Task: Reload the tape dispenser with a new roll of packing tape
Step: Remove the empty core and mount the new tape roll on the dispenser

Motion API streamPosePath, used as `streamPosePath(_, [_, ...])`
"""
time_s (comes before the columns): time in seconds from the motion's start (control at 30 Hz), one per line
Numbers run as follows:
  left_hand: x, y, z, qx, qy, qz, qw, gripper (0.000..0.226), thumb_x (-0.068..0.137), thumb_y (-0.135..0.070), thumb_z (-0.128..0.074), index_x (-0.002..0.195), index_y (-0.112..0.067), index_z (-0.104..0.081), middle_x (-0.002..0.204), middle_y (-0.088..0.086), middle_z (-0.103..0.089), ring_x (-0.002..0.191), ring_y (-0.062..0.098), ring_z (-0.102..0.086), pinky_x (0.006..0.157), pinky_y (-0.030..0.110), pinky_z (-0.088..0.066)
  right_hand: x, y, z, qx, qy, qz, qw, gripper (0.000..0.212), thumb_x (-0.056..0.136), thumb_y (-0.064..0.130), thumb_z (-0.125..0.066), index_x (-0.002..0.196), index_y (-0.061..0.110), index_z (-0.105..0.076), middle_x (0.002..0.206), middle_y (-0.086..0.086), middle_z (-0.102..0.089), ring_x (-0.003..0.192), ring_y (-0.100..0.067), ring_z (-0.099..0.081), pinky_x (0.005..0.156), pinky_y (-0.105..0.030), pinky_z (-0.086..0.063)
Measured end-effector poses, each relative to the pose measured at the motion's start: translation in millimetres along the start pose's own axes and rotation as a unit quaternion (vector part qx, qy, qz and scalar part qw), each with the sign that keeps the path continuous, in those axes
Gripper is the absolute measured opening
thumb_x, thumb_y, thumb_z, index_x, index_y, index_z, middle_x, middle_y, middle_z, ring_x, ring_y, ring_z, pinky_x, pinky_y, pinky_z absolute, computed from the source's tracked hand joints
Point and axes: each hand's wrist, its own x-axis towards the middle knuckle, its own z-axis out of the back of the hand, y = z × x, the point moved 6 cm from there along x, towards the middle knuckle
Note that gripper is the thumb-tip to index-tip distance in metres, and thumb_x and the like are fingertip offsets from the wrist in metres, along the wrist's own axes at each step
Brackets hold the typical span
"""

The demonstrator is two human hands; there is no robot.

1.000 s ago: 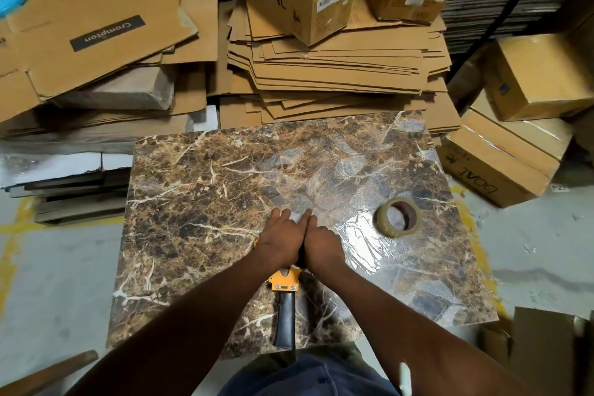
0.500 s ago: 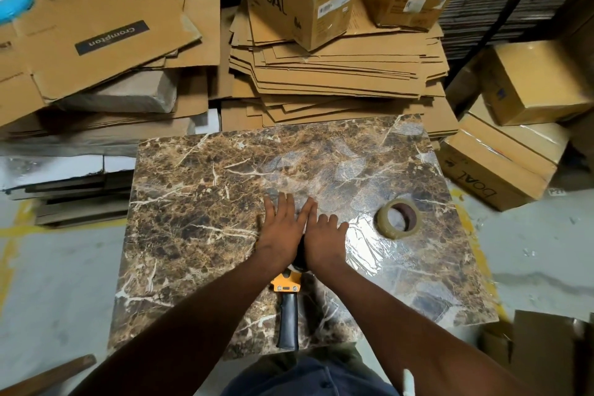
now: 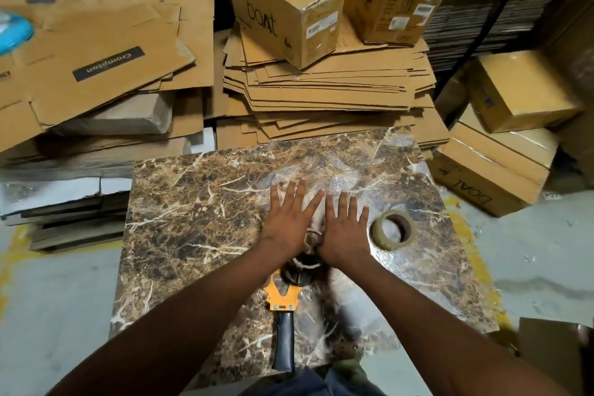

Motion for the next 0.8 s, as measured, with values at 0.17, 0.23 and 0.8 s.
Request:
streamPosePath(0.17, [42, -21, 12, -0.003, -0.001, -0.014, 1.0, 0.139, 0.082, -0.069, -0.077, 0.164, -0.026, 0.026, 0.174, 0.023, 0.022, 0.162, 0.044, 0.016, 0.124, 0.073, 0.006, 23, -39, 9, -0.005, -0.006, -0.031, 0.999, 0.117, 0.084, 0.078, -0.045, 0.159, 0.01, 0.015, 0.166, -0.024, 0.014, 0.153, -0.044, 0.012, 0.12, -0.065, 0.004])
streamPosePath(0.23, [60, -28, 10, -0.004, 0.001, -0.016, 1.0, 0.138, 0.081, -0.07, -0.077, 0.165, -0.026, 0.023, 0.174, 0.024, 0.018, 0.162, 0.044, 0.012, 0.124, 0.073, 0.004, 34, -54, 6, -0.003, -0.003, -0.043, 0.999, 0.117, 0.085, 0.078, -0.046, 0.159, 0.01, 0.014, 0.166, -0.024, 0.013, 0.153, -0.044, 0.013, 0.121, -0.064, 0.006])
streamPosePath(0.8, [119, -52, -60, -0.061, 0.07, -0.117, 0.989, 0.117, 0.087, -0.072, -0.059, 0.166, -0.036, 0.018, 0.176, 0.02, 0.015, 0.163, 0.04, 0.012, 0.123, 0.075, 0.002, 71, -87, -59, 0.014, 0.067, 0.006, 0.998, 0.093, 0.093, 0.059, -0.05, 0.16, 0.008, -0.009, 0.165, -0.029, -0.009, 0.153, -0.046, 0.0, 0.121, -0.066, 0.0])
